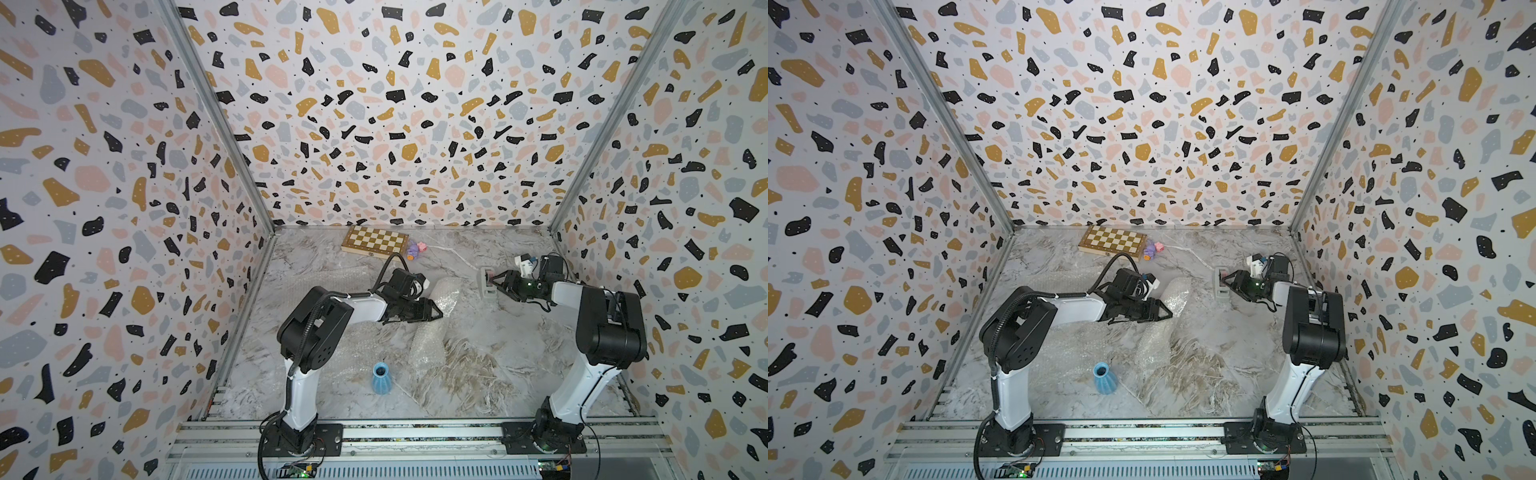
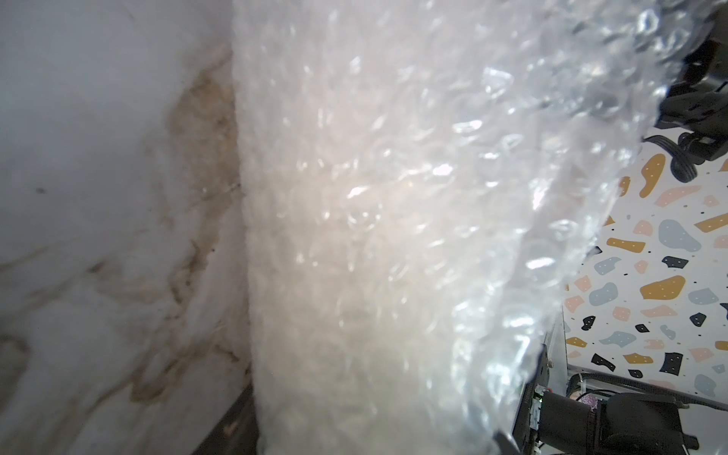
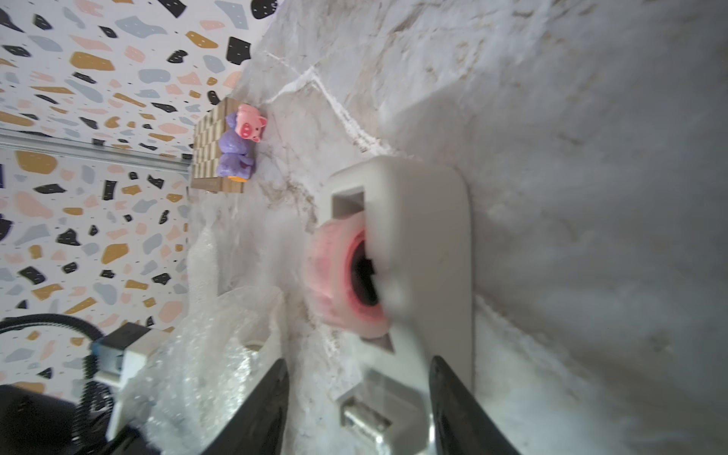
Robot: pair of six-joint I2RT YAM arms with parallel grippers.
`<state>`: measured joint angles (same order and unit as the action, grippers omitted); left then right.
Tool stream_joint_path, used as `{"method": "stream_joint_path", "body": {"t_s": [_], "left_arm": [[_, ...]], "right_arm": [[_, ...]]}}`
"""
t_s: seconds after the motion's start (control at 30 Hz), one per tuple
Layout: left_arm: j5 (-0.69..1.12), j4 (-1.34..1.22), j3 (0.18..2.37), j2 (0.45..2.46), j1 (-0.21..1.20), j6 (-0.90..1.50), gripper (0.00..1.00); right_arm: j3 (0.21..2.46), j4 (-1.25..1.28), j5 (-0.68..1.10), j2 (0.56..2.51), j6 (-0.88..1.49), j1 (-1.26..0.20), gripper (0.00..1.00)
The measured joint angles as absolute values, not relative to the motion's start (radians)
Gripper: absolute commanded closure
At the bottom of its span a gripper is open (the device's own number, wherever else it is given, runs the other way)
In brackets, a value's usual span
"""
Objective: Wrap vases in bubble wrap
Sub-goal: Tear off the tape using the Tape Cutter.
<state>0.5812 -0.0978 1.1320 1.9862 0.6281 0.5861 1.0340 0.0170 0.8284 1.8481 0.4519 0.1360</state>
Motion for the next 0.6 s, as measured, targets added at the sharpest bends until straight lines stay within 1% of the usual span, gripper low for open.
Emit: {"method": "stream_joint_path", "body": {"t_s": [0.23, 0.6], "left_arm": [[0.581, -0.098, 1.132, 1.986, 0.628, 0.586, 0.43], [0.579, -0.098, 1.132, 1.986, 0.628, 0.586, 0.43]], "right_arm": [[1.035, -0.001, 0.866, 1.825, 0.449, 0.113, 0.41], [1.057, -0.046, 0.87, 1.871, 0.426, 0.146, 0.4]]}}
